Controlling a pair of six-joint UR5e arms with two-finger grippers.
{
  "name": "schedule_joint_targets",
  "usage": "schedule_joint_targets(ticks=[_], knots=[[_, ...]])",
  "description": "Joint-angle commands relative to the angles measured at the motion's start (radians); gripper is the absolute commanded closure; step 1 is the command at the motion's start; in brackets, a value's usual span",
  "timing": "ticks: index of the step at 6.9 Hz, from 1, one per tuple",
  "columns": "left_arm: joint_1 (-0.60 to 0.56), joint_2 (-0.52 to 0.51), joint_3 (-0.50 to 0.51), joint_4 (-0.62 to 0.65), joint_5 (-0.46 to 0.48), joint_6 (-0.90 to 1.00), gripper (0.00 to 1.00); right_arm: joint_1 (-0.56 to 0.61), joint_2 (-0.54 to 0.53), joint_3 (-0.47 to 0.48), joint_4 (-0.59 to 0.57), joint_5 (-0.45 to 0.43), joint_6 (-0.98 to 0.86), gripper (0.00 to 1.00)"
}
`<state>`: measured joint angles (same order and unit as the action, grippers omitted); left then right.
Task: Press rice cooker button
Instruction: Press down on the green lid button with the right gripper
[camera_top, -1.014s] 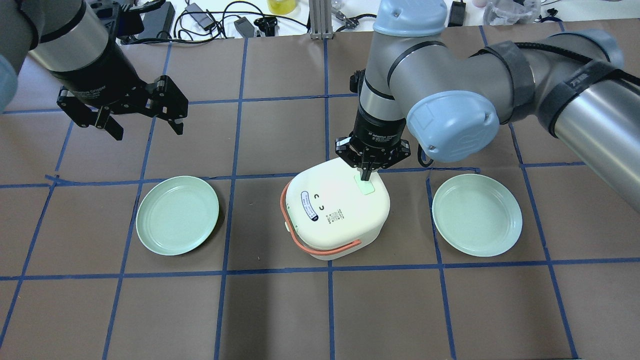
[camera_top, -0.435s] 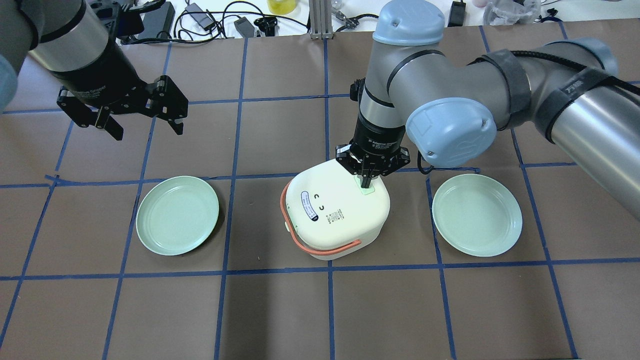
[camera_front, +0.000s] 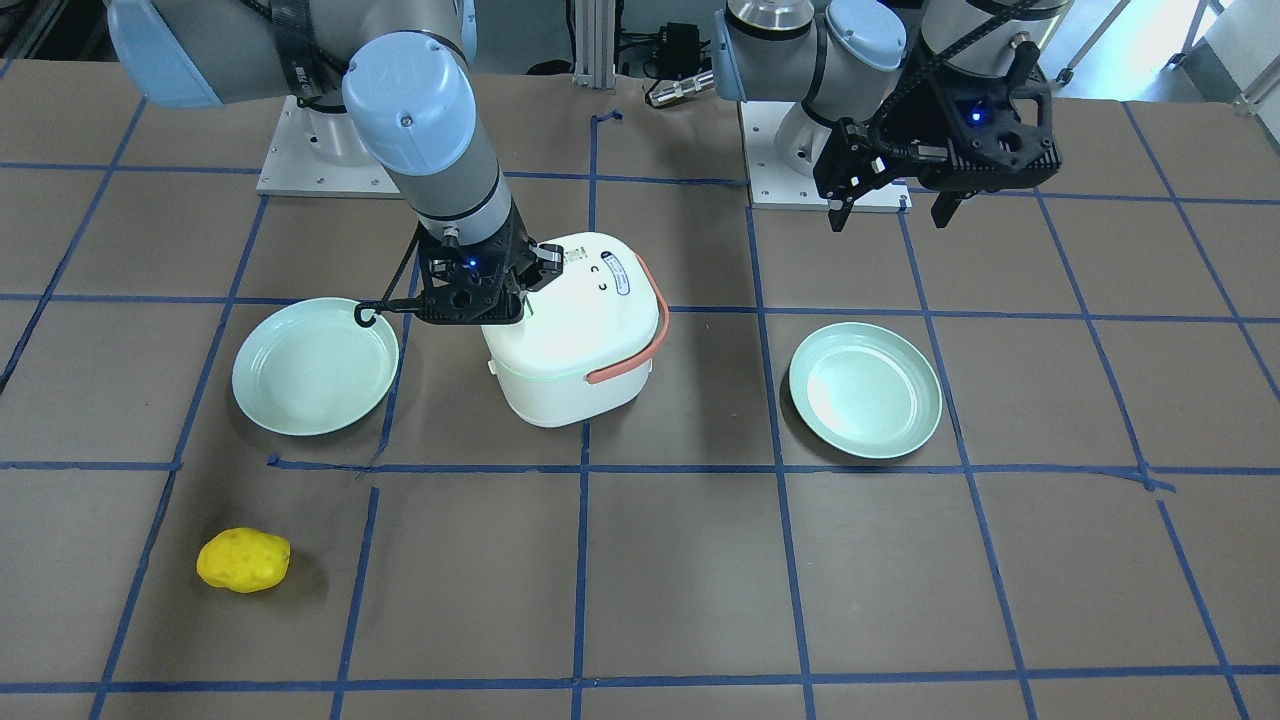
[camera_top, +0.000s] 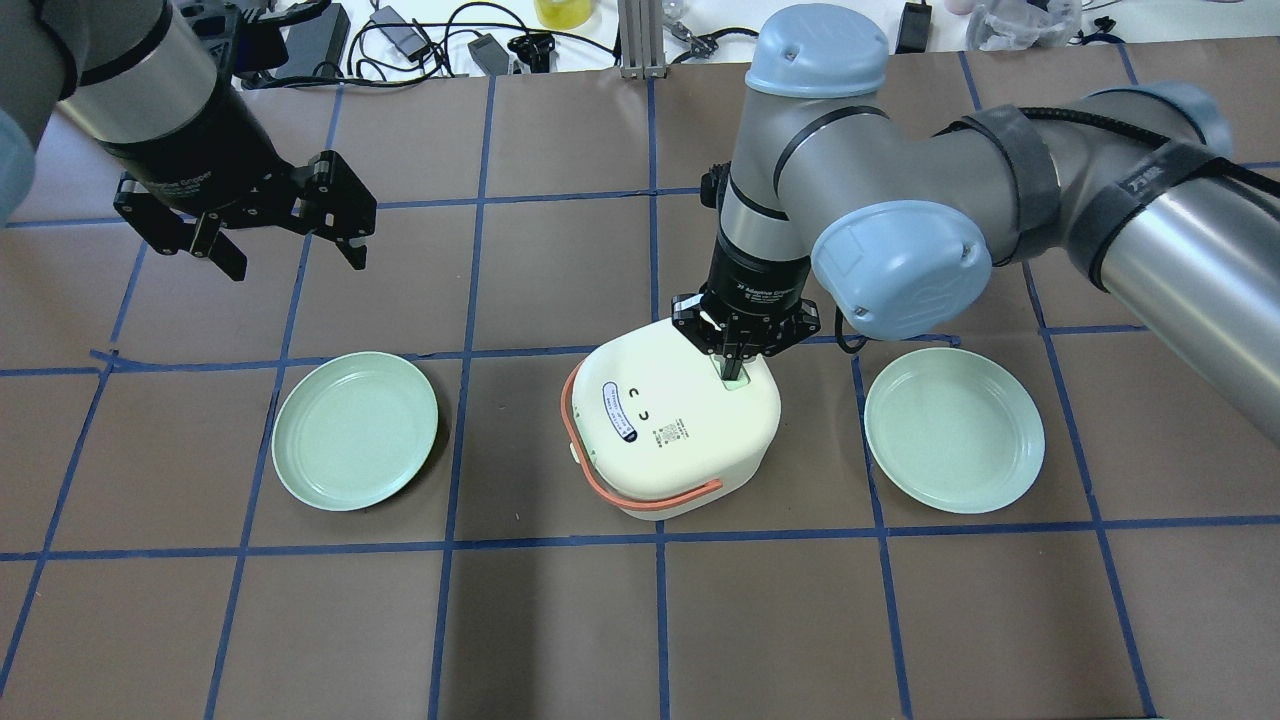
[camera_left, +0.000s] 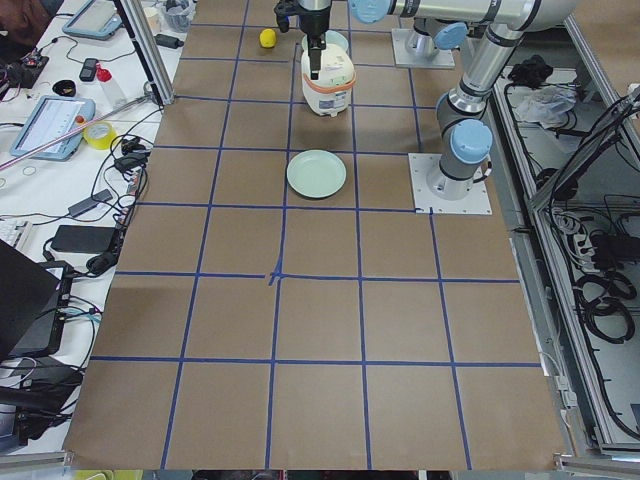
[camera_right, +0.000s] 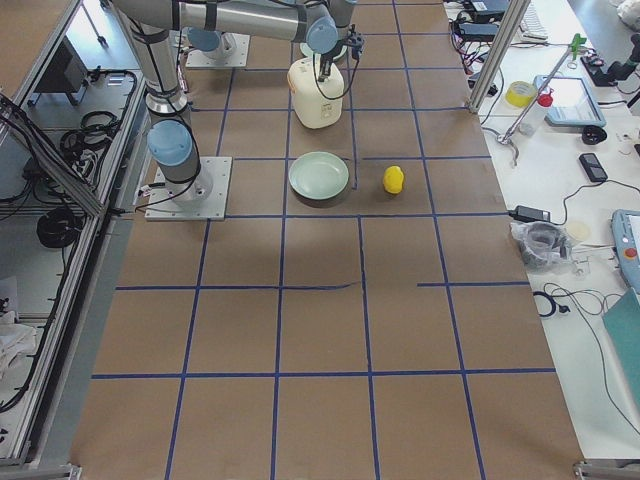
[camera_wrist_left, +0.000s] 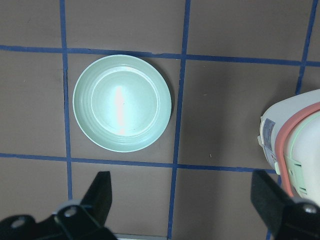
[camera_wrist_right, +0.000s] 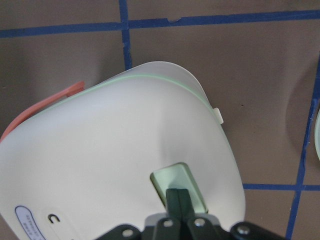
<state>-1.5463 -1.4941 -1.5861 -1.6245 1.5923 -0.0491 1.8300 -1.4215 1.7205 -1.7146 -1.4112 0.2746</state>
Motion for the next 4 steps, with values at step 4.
schedule_joint_targets(ticks=[4], knots=[[0.000,0.000,0.000,0.000,0.000,0.000,0.00,0.000,-0.014,-0.126,0.077,0.018,0.137,0.81]])
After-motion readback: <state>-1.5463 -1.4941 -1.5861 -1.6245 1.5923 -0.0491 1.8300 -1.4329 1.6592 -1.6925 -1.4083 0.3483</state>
